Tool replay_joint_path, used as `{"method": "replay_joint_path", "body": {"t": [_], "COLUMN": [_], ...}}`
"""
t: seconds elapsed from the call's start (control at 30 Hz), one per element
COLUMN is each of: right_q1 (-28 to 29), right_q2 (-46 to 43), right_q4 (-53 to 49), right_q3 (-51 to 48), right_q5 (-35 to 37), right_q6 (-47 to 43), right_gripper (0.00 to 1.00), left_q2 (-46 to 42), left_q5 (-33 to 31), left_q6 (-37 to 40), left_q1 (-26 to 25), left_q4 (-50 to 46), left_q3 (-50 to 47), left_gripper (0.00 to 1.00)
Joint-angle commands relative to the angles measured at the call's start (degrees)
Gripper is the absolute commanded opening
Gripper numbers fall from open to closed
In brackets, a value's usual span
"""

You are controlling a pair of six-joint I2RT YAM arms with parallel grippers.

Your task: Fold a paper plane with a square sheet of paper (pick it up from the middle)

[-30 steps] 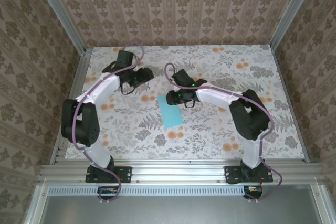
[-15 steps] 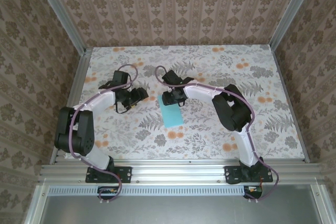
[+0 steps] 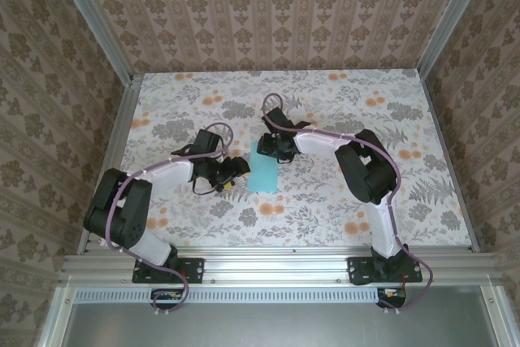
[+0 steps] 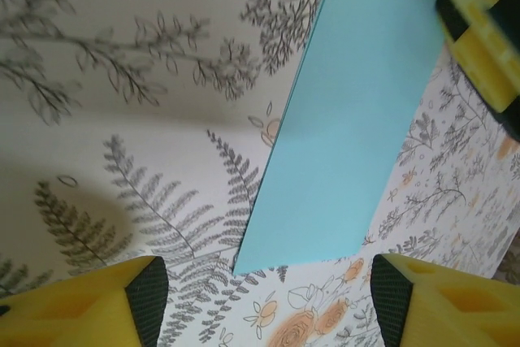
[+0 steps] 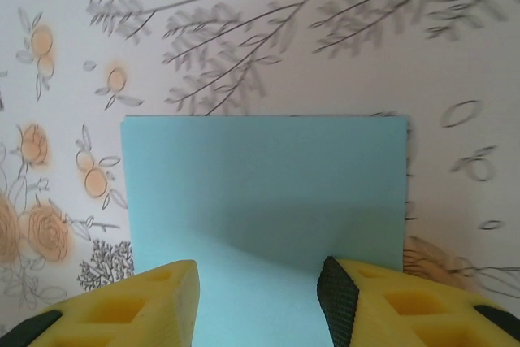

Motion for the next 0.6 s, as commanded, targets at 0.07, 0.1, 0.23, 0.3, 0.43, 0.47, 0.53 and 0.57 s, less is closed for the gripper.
{"method": "replay_joint_path", "body": {"t": [0.07, 0.1, 0.23, 0.3, 0.43, 0.47, 0.53, 0.57], "right_q1": [-2.0, -2.1, -2.2, -2.1, -2.2, -2.2, -2.3, -2.3], "right_q2": [-0.6, -0.5, -0.3, -2.2, -5.1, -5.1, -4.0, -3.3], "right_q4": [-4.5, -4.5, -3.7, -3.5, -4.1, -4.9, -7.3, -8.3], "right_q3": [-4.0, -3.7, -1.6, -0.3, 1.6, 2.3, 3.8, 4.4], "right_q5": [1.4, 0.3, -5.5, -7.5, -6.7, -5.7, -3.3, -2.7], "right_q6": [4.9, 4.7, 1.6, -0.9, -5.4, -6.6, -8.5, -9.3], "right_gripper": [0.48, 0.48, 0.47, 0.47, 0.47, 0.47, 0.47, 0.47], "left_q2": [-1.3, -0.8, 0.8, 0.9, 1.5, 1.7, 2.2, 2.4], "left_q5": [0.7, 0.7, 0.1, -1.2, -2.4, -2.3, -2.2, -2.0], "left_q6": [-3.3, -3.3, -2.7, -1.7, -0.9, -0.9, -0.8, -0.8], "left_q1": [-1.3, -1.4, -1.6, -1.7, -1.7, -1.6, -1.7, -1.7], "left_q4": [2.2, 2.4, 1.3, -0.8, -2.2, -2.2, -2.1, -2.0], "left_q3": [-0.8, -0.3, 1.5, 2.5, 3.3, 3.5, 3.8, 3.9], "left_gripper": [0.65, 0.63, 0.59, 0.58, 0.58, 0.58, 0.58, 0.58]}}
